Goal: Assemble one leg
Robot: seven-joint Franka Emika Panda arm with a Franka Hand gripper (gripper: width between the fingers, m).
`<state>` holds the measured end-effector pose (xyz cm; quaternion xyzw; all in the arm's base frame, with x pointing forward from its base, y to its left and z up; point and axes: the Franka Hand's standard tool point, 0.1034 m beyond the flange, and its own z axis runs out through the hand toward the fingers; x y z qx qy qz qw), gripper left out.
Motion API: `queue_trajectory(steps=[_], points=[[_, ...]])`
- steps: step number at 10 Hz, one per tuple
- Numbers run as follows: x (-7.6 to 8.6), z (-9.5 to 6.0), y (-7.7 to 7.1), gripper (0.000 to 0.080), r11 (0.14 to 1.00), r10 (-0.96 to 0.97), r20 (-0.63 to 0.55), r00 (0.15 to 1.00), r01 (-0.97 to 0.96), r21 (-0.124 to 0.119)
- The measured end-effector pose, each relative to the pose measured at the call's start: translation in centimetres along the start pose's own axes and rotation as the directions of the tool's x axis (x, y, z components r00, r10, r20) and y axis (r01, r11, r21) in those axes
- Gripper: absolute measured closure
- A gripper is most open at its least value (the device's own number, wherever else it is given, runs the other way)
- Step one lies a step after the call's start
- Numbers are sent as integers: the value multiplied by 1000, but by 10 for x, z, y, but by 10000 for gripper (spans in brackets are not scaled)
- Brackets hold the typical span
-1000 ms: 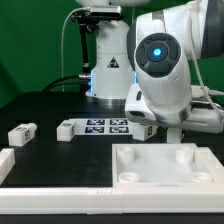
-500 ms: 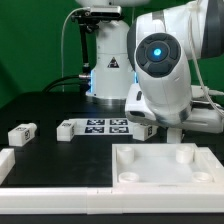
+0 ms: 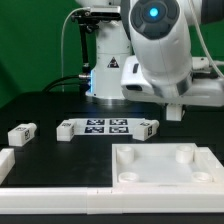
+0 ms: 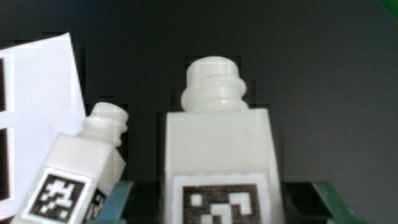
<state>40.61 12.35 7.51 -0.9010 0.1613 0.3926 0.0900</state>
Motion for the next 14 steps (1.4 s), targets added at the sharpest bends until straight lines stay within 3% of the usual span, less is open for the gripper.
queue_trajectory(steps=[2,4,5,6,8,10,12,13,14], points=[[3,4,-2,511,1000,-2,-38,999,2,2],[19,-2,-8,511,1000,-11,-246,969,18,26],[32,5,-3,511,999,-36,-356,934,44,14],[43,2,1,511,996,-84,-426,901,79,-29],[50,-17,2,511,989,-144,-585,798,129,-68],[45,-32,-6,511,983,-174,-695,697,164,-81],[24,-44,-15,511,983,-158,-768,621,172,-63],[14,-55,-27,511,982,-130,-826,549,185,-32],[9,-57,-37,511,977,-141,-849,510,209,-37]])
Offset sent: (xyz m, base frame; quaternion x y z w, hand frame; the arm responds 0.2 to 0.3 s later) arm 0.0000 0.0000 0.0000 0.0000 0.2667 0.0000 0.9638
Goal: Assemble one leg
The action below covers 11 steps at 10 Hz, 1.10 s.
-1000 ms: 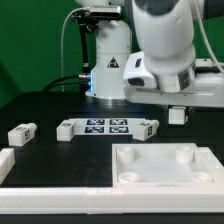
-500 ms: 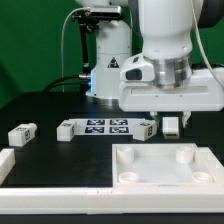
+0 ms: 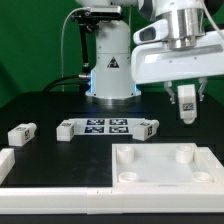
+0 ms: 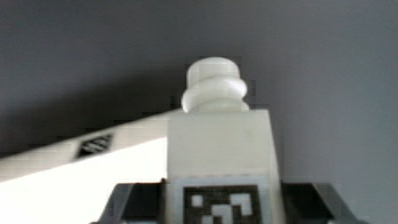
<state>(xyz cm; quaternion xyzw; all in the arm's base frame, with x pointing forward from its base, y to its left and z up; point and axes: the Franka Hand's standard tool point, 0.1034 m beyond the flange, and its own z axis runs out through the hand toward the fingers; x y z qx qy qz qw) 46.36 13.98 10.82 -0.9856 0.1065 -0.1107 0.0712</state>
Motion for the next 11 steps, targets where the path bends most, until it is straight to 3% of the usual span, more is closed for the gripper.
queue_trajectory(steps=[1,4,5,7,9,11], points=[[0,1,-4,511,1000,-6,-58,998,7,20],[-3,4,-3,511,1000,-24,-42,999,25,13],[-2,13,-1,511,996,-92,-36,995,92,8],[35,19,-2,511,978,-207,-29,978,207,-4],[56,29,22,509,959,-282,-59,958,280,-30],[54,28,16,509,959,-284,-66,957,283,-25]])
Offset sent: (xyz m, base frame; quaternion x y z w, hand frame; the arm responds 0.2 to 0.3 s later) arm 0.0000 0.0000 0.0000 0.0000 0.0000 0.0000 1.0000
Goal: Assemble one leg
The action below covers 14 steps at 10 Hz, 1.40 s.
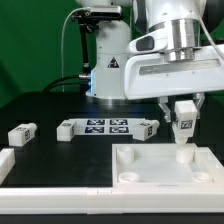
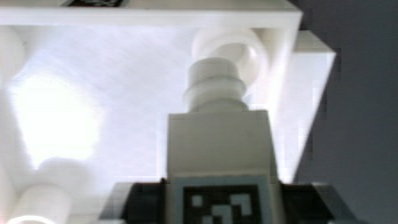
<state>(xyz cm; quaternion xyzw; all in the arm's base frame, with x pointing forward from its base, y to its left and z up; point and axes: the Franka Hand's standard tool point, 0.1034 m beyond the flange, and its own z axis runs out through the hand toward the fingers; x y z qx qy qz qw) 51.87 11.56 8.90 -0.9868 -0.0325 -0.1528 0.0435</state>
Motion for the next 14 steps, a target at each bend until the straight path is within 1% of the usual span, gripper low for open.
queue_trajectory(steps=[2,3,4,5,6,7,8,9,10,12,13,14], points=[[1,1,2,509,1000,0,-37,999,0,-3],[7,-2,4,509,1000,-5,-152,988,4,-8],[5,2,5,509,999,-43,-206,978,40,-19],[10,7,5,509,997,-77,-170,982,74,-23],[33,4,3,509,994,-110,-195,975,106,-27],[52,5,1,509,993,-118,-219,969,115,-27],[67,9,1,509,991,-135,-236,962,131,-32],[80,17,7,509,988,-153,-248,957,147,-43],[86,20,13,509,987,-159,-253,954,151,-49],[85,21,11,509,987,-160,-250,955,153,-48],[85,23,13,509,986,-164,-248,955,157,-50],[87,28,14,509,986,-164,-246,955,157,-50]])
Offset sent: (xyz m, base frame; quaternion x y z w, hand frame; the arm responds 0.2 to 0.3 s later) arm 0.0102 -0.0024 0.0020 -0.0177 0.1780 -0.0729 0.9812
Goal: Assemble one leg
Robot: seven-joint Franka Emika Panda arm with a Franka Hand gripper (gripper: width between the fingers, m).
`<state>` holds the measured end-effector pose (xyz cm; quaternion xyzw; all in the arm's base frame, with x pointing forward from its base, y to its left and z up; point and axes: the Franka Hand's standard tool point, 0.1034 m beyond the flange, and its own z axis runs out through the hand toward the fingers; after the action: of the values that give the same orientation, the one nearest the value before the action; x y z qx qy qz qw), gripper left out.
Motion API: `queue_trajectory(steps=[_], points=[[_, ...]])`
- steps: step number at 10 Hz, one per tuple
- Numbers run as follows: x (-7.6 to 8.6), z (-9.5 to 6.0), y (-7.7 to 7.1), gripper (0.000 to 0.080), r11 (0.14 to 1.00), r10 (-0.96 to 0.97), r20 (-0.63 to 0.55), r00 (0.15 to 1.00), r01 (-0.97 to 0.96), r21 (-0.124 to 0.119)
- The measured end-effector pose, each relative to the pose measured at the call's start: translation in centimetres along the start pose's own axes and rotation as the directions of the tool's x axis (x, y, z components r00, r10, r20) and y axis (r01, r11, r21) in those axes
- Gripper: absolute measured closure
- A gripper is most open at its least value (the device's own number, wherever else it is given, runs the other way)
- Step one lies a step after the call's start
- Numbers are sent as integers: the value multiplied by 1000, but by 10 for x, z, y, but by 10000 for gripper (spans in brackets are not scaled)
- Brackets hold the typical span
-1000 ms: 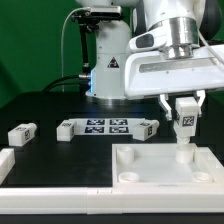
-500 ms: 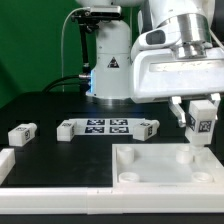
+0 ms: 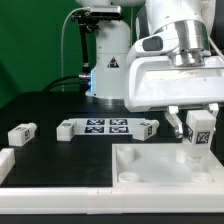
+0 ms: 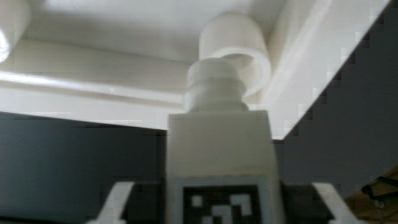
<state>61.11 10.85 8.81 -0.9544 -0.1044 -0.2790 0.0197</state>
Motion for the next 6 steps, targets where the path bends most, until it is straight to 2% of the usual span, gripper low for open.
queue_trajectory(steps=[2,4,6], points=[[4,11,-5,509,1000,-2,2,1000,2,6],[1,14,-12,509,1000,-3,1,1000,3,10],[-2,16,-11,509,1000,-2,3,1000,2,8]])
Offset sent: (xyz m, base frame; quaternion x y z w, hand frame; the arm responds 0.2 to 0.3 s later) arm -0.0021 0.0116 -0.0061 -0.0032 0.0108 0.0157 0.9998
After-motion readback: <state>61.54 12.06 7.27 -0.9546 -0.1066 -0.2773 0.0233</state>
